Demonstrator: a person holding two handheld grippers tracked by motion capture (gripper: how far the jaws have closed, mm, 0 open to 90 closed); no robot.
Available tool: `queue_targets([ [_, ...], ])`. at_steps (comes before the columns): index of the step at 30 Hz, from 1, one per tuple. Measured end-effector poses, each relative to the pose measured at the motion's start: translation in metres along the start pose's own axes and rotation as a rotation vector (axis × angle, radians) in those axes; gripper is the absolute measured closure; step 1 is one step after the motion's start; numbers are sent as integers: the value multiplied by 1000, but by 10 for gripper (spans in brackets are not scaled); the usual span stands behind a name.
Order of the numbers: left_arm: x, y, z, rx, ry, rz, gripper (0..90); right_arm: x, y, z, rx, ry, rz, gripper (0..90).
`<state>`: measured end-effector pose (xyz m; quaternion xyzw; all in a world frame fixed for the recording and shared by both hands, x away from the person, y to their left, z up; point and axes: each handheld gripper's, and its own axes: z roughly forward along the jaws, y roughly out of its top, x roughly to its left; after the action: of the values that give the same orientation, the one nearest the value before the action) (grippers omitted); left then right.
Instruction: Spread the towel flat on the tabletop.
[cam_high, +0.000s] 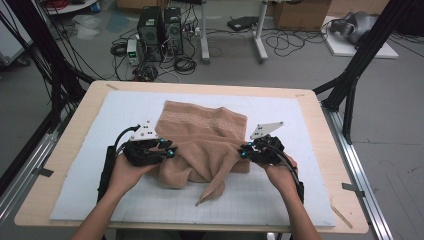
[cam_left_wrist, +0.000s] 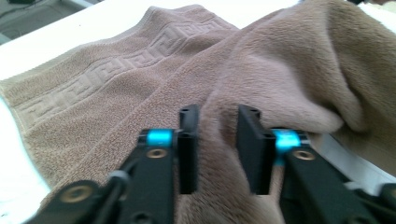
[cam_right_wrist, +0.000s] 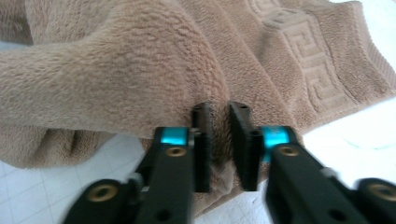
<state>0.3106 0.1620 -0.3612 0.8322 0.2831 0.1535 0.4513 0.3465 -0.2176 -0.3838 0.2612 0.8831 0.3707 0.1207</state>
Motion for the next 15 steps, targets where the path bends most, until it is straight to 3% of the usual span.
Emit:
queue_targets([
  [4, -4, -3, -15, -21, -4, -9, 608, 4, 3, -17, -72, 0, -2, 679],
  [6, -10, -8, -22, -34, -22, -18, 601, 11, 4, -27, -110, 9, -12, 667],
  [8, -18, -16, -23, -15, -26, -5, 597, 23, 6, -36, -142, 23, -43, 651],
  [11, -28, -30, -15, 33, -32, 2, 596, 39, 9, -37, -162, 59, -73, 595],
  [15, -31, -44, 9, 105, -33, -23, 580, 58, 17, -19, -135, 117, -96, 477],
])
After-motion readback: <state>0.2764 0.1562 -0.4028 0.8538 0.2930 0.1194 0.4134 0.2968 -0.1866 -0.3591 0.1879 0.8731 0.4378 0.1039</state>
